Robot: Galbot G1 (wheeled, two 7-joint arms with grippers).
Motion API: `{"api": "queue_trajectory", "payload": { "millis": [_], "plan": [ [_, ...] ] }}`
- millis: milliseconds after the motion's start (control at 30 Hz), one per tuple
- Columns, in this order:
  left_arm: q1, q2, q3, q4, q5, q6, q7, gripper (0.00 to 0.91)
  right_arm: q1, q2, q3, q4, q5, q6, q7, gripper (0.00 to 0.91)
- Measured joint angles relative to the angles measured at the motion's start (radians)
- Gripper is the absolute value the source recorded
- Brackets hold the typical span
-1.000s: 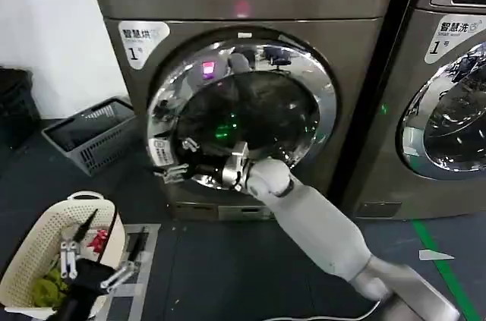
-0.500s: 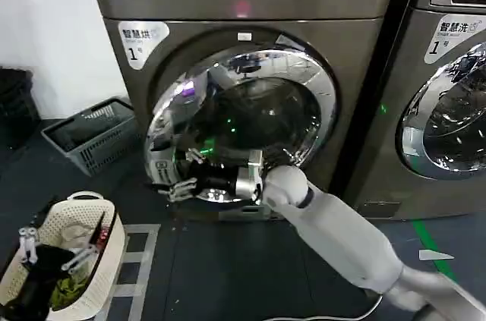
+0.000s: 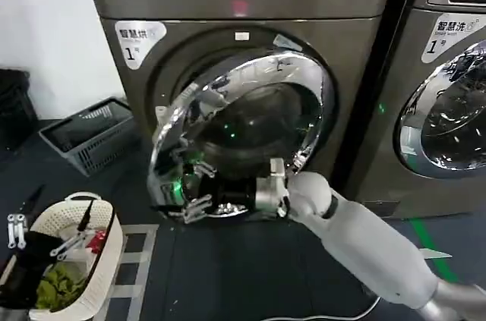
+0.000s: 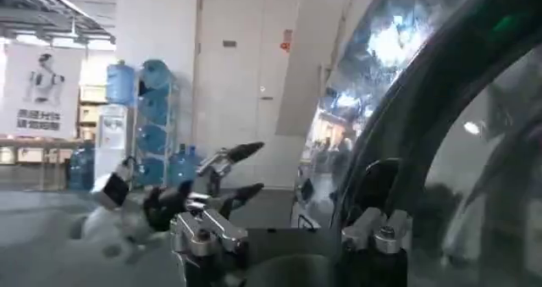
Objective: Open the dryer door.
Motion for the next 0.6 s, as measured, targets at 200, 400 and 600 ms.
{"api": "queue_trajectory", "payload": {
  "millis": [200,400,600],
  "plan": [
    [-0.025,0.03,0.03,0.015,0.011,0.013,0.006,0.907,-0.022,-0.042,0.033,0.026,0.005,0.0,-0.095,0.907],
    [-0.064,0.068,0.072,0.028,0.029,0.046,0.007,0.907,-0.059,-0.092,0.072,0.067,0.013,0.01,-0.153,0.907],
    [-0.139,0.107,0.142,0.053,0.054,0.084,0.007,0.907,-0.107,-0.144,0.139,0.111,0.032,0.02,-0.161,0.907]
  ]
}}
